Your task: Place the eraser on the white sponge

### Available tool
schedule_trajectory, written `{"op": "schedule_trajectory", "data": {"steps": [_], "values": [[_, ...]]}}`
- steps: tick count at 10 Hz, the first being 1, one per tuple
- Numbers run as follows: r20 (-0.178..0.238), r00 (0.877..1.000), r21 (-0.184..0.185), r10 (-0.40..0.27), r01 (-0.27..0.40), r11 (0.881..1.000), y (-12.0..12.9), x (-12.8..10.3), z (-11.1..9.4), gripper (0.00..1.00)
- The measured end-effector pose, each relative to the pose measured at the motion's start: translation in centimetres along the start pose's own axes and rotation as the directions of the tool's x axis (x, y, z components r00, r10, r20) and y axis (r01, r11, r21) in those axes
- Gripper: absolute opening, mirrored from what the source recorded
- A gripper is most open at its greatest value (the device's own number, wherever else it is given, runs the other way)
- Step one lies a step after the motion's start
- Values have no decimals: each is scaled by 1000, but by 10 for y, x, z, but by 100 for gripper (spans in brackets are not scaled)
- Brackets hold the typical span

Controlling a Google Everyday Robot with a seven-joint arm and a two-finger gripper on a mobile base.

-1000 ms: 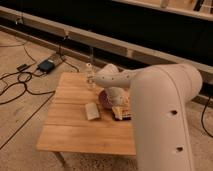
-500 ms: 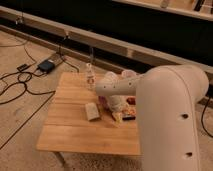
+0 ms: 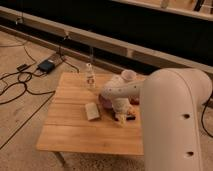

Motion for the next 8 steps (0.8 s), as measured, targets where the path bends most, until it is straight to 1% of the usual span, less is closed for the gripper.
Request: {"op": "schedule_trajectory", "data": {"steps": [2, 4, 8], "values": [[-5, 1000, 7, -26, 26, 1000, -15, -1, 5, 65], [-5, 999, 7, -47, 47, 999, -22, -6, 9, 65], [-8, 996, -11, -85, 85, 996, -21, -12, 17, 64]]}}
